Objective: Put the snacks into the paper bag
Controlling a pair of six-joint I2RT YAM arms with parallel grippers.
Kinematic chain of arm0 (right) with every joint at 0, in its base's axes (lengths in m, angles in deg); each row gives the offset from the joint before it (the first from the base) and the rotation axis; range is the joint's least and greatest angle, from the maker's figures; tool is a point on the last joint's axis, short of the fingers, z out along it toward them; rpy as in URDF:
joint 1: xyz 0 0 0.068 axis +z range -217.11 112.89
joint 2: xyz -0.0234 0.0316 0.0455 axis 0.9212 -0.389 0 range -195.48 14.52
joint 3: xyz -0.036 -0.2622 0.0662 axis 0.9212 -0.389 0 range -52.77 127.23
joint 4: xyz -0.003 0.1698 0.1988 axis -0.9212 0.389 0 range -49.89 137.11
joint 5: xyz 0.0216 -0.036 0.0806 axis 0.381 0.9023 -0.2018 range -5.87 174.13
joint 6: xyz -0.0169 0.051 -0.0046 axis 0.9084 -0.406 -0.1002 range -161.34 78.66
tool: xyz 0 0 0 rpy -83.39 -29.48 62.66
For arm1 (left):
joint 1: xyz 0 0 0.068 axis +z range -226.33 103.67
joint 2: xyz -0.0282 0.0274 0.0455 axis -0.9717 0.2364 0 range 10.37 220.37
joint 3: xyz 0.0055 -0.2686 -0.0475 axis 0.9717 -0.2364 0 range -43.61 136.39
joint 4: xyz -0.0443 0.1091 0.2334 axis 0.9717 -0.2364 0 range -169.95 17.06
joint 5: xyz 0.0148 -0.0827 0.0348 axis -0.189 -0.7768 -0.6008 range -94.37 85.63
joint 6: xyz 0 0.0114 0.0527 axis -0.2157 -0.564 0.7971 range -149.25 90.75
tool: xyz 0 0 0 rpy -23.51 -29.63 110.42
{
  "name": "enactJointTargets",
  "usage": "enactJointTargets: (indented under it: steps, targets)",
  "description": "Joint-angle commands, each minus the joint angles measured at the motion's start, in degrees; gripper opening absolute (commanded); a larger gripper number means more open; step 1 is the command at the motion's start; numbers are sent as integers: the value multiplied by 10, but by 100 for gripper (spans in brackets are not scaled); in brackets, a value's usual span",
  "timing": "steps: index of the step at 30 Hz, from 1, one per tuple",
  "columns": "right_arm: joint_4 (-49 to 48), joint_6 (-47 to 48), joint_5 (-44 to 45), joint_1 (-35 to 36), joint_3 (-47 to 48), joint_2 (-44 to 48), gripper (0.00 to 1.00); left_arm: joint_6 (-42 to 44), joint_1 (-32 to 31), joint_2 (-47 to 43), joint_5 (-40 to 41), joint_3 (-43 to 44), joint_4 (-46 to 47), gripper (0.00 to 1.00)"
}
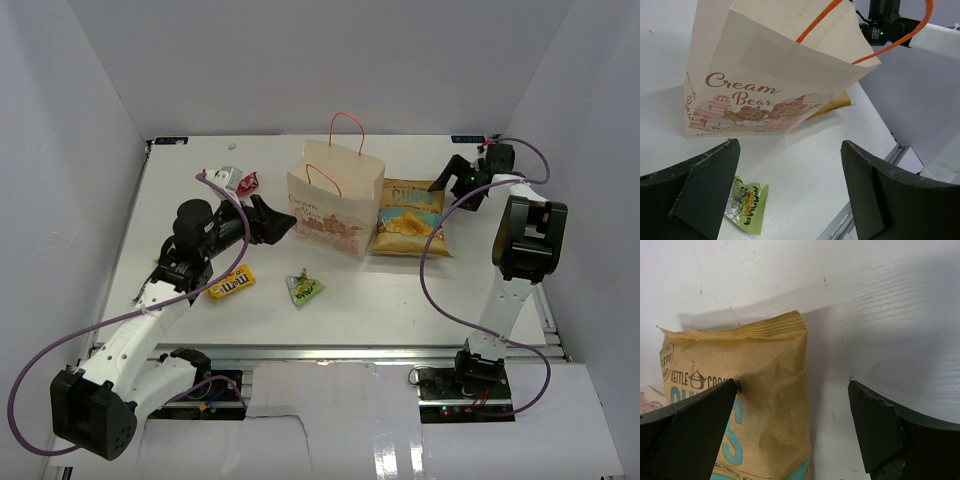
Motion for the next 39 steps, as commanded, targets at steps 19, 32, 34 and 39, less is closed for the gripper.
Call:
enactJointTargets:
  steps: [19,32,34,39]
  targets:
    - [-137,-98,-166,-3,-40,-42,34,-3,-1,41,-19,53,-21,98]
    - [-269,-1,-306,-17,-138,161,8,49,-1,-5,2,67,-55,98]
    - [-305,-14,-305,-16,-175,221,8,51,-1,-8,2,68,-52,98]
    - [-256,33,-227,-11,-194,336,8,50,-1,-19,-9,57,-37,98]
